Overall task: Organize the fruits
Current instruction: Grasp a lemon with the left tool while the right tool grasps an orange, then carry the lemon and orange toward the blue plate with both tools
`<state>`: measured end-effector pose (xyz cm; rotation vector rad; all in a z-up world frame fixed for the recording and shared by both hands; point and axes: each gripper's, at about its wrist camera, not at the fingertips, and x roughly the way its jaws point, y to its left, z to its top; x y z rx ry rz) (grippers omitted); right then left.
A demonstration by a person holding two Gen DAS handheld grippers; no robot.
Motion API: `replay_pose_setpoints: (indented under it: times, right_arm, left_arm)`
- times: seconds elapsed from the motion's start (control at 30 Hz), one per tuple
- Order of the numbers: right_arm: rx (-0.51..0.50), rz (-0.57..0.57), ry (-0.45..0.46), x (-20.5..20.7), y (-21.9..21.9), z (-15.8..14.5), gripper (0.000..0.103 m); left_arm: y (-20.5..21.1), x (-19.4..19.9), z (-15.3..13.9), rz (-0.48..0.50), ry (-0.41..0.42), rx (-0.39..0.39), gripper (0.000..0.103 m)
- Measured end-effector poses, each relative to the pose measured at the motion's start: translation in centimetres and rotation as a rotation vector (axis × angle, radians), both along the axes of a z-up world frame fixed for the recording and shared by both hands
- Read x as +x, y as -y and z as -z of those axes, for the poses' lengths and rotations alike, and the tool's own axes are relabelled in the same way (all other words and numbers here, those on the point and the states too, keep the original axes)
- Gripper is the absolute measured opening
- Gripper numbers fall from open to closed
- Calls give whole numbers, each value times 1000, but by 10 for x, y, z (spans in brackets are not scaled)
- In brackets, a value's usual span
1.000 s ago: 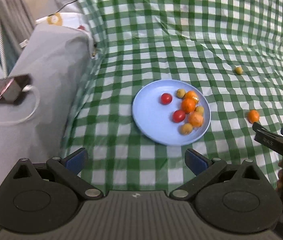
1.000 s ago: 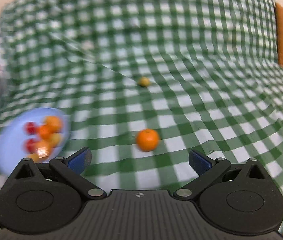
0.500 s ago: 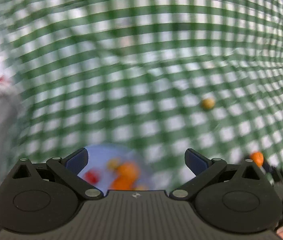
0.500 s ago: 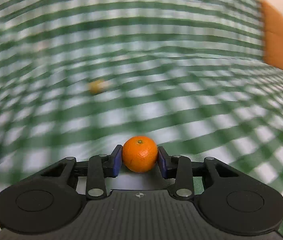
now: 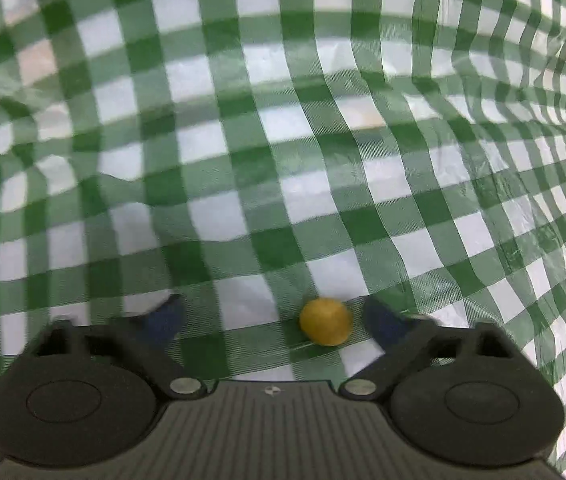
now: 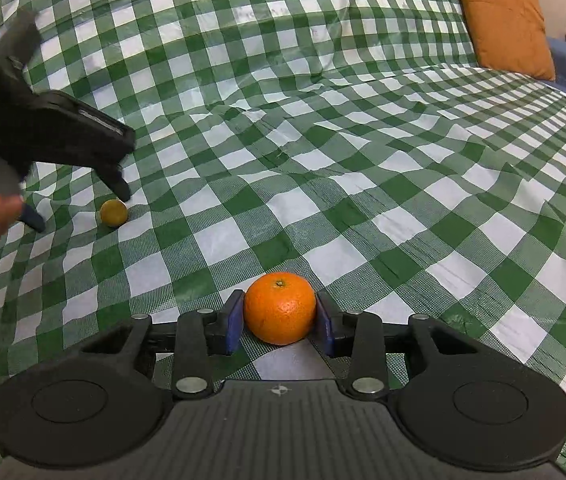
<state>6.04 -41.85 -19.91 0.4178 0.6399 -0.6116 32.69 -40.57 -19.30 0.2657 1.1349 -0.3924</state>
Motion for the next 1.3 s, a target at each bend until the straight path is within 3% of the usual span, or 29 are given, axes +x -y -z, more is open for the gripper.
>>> replay_pose_setpoints:
  times: [0.03,0.1,0.13,0.17,0.27,0.4,0.53,0.7,0.97,1.2,1.3]
  right_arm:
    - [5,3,2,0,0,0,39]
    - [9,5,4,0,0,0,39]
    - [10,6,6,0,0,0,39]
    - [13,7,8,0,0,0,39]
    - [13,9,16,-1,0,0,39]
    - [-9,5,70,-3,-1,-7,39]
    - [-98,-52,137,-10,-20,-21,39]
    - [-69,-105,131,-45,-50,-61,39]
    - [-30,-454,173,-157,-150,-153,39]
    - [-21,-637,176,-214,-226,-198,39]
    - [-63,-698,189,-227,-250,-211,39]
  left_arm:
    - [3,1,2,3,-9,8,77]
    - [10,-5,0,43,28,20,58]
    - [12,-8,-1,71,34,20,33]
    - [13,-11,-3,85,33,22,31]
    - [5,-25,-13,93,76,25,31]
    - [-26,-65,-52,106,131,21,31]
    - [-88,-123,-97,75,171,46,31]
    - [-184,-197,-139,10,170,75,31]
    - [-309,-306,-180,-111,150,90,31]
    - [-381,-376,-198,-191,167,65,31]
    - [-405,-398,-201,-224,179,47,31]
